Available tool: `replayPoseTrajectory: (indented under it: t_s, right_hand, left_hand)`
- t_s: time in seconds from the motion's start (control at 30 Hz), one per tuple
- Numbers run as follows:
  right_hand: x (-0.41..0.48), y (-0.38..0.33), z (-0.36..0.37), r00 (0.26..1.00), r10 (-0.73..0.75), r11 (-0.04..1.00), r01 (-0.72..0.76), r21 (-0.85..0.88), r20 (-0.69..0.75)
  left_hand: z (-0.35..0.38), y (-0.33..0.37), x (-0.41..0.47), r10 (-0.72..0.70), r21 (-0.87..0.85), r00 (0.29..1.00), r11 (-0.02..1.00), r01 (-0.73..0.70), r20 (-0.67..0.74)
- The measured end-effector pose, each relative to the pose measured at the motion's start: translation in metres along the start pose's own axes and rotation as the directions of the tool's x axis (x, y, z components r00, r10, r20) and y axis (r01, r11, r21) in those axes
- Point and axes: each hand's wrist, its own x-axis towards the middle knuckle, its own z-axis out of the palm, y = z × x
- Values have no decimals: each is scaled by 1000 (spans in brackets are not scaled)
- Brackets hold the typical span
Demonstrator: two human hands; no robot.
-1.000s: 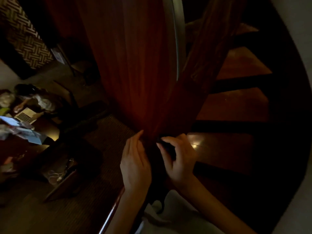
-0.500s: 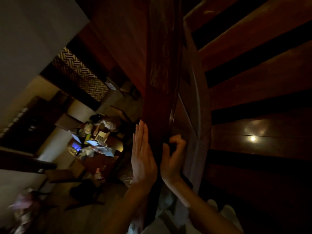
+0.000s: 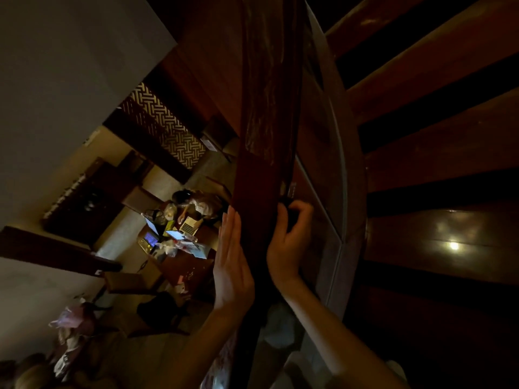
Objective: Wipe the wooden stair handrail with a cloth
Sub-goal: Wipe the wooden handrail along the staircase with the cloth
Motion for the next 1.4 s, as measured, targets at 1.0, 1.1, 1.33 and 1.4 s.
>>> replayPoseTrajectory:
  t_s: [1.0,1.1,1.33,1.4]
  right_hand:
    - [-127,33,-88,810,446,887,-457,-65,382]
    - [-122,30,-90,800,435,892,-446,-75,413]
    - [-30,7,-60,929,251,967,-253,-27,272]
    - [3,-2,-51,947,183,983,-175,-54,263]
  left_hand:
    - [2,6,-2,-18,11,1000,1000,18,12]
    - [2,7,-3,-26,10,1000,1000,26,16]
    - [1,7,-3,-25,10,999,1000,25,22]
    - [0,7,-3,-27,1,999,1000,27,21]
